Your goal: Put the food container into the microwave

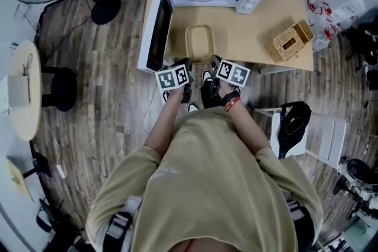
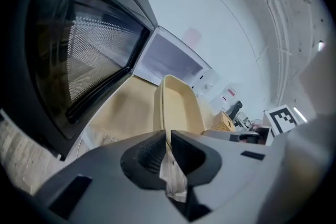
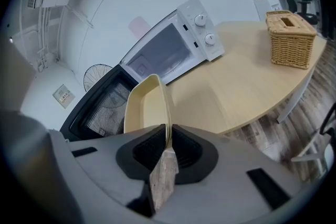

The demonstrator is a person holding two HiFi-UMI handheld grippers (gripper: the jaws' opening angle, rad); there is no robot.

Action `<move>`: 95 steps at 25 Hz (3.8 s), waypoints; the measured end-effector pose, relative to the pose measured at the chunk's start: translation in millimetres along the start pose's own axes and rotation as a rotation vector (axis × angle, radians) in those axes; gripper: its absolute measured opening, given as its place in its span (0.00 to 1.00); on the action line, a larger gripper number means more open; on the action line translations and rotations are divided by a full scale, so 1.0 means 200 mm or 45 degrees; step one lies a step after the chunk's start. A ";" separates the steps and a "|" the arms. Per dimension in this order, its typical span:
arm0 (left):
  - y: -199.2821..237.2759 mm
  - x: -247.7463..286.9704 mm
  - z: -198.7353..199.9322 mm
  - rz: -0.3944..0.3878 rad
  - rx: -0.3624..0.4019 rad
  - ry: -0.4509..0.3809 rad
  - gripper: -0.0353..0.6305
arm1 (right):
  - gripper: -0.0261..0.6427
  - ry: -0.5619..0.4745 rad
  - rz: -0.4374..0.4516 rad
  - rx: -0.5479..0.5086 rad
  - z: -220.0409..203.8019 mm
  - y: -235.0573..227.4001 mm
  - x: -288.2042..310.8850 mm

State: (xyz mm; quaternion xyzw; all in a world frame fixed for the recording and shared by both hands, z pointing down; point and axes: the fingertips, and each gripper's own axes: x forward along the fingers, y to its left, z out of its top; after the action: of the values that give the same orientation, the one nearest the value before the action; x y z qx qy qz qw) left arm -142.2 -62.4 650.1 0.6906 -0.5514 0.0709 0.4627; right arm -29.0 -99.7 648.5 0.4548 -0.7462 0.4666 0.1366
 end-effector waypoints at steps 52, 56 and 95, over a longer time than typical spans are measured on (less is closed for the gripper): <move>0.01 0.68 0.78 0.021 0.008 -0.047 0.12 | 0.12 0.015 0.080 -0.007 0.82 -0.10 0.59; 0.02 0.74 0.84 0.027 0.010 -0.049 0.12 | 0.12 0.016 0.085 -0.008 0.88 -0.10 0.64; 0.09 1.06 1.34 0.083 0.004 -0.257 0.12 | 0.14 -0.069 0.141 -0.220 1.34 -0.05 1.02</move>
State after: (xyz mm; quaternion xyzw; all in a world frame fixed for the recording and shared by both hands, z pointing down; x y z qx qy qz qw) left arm -185.6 -401.6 639.2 0.6768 -0.6170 0.0169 0.4012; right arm -74.4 -432.9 640.3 0.4118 -0.8111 0.3948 0.1292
